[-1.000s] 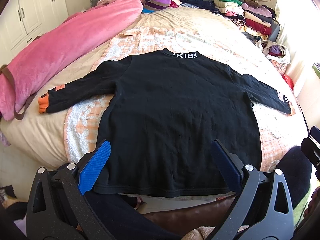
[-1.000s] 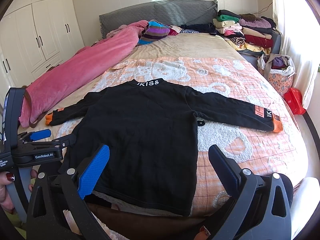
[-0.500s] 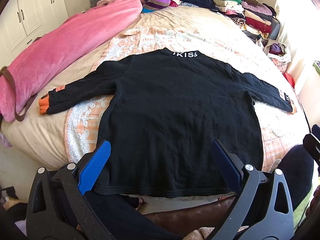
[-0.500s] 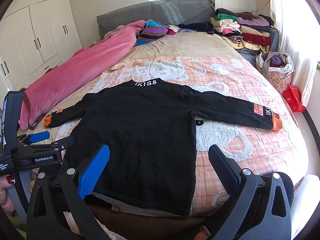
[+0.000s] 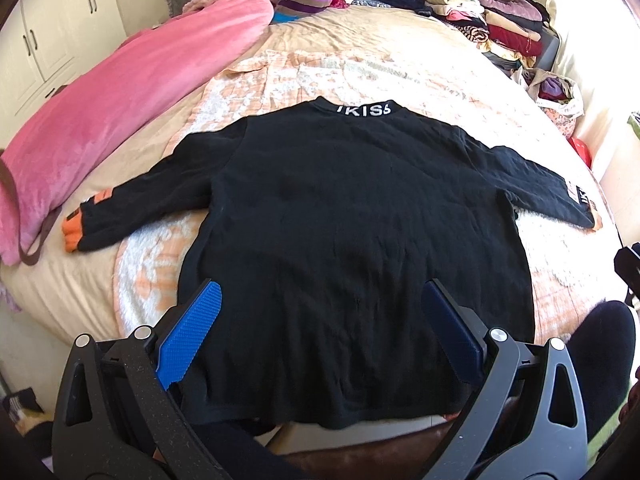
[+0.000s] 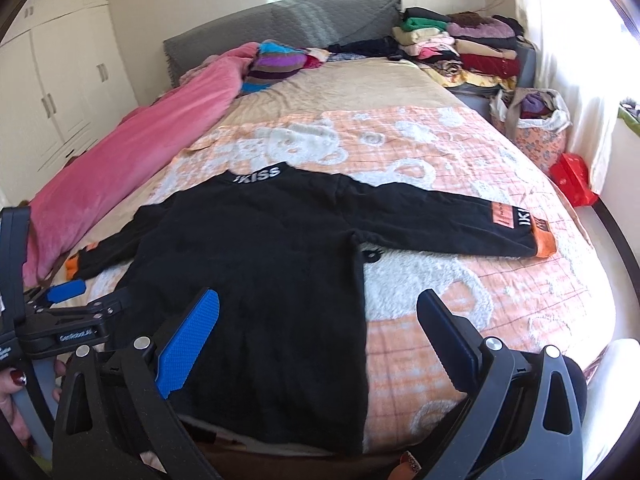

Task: Fold small clothes
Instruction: 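Move the right tool to the orange-cuffed sleeve and grasp the cuff, then lift the sleeve with the right tool, fold it across the shirt body, release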

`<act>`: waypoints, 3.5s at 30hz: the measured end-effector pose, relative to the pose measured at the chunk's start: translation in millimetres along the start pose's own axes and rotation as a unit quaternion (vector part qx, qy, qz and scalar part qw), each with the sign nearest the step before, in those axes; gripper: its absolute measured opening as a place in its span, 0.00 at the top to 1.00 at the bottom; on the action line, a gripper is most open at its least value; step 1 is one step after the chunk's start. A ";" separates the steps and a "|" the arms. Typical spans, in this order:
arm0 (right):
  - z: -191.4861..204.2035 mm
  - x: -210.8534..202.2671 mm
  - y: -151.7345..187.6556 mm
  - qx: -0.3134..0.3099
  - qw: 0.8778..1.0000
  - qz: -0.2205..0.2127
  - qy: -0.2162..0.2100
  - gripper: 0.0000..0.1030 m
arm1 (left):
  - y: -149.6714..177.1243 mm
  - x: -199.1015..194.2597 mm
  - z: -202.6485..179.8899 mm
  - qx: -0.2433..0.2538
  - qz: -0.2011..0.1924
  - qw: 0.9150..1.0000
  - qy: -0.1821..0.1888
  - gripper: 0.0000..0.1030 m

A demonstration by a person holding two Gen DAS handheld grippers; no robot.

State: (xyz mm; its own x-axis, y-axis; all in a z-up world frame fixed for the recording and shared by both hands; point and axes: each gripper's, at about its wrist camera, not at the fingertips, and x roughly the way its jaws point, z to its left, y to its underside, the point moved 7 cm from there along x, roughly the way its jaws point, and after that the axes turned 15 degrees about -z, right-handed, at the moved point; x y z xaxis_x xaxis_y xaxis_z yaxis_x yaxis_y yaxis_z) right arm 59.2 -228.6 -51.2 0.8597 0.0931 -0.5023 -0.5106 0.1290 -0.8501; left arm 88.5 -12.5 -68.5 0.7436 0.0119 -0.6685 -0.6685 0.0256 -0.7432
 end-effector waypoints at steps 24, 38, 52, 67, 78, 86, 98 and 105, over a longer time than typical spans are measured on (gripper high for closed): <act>-144.8 110.5 -53.9 0.082 0.987 -0.006 0.139 0.04 | -82.1 107.6 -49.2 -0.010 0.004 1.000 0.026 0.09; -287.0 147.0 -27.2 0.157 0.948 0.019 0.277 0.04 | -77.5 171.7 -78.5 0.004 0.038 0.999 0.031 0.09; -349.1 175.7 36.3 0.235 0.924 0.103 0.282 0.04 | -51.1 211.2 -74.9 0.012 0.051 0.998 0.017 0.09; -301.6 165.9 -12.4 0.201 0.963 0.019 0.179 0.82 | -44.7 212.3 -82.2 0.012 0.029 0.999 0.039 0.09; -124.3 163.2 -96.4 0.145 0.988 -0.024 -0.047 0.85 | -70.5 185.4 -46.8 -0.024 -0.005 0.999 0.033 0.09; 25.4 182.4 -109.5 0.091 0.982 0.009 -0.163 0.89 | -77.7 170.5 5.4 -0.057 -0.021 0.998 0.001 0.09; 106.6 215.7 -59.2 0.047 0.973 0.067 -0.215 0.69 | -65.6 167.0 42.9 -0.085 -0.014 0.996 -0.014 0.09; 65.3 208.7 -70.3 0.066 0.982 0.035 -0.173 0.54 | -57.6 175.7 14.9 -0.105 0.009 0.993 0.046 0.09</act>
State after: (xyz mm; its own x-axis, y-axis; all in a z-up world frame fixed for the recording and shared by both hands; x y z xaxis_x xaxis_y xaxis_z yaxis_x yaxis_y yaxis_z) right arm 273.6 -153.7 -86.0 0.7777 0.4328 -0.4558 -0.5854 0.2348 -0.7760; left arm 257.8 3.0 -142.8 0.7339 -0.0819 -0.6743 -0.6761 -0.1836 -0.7136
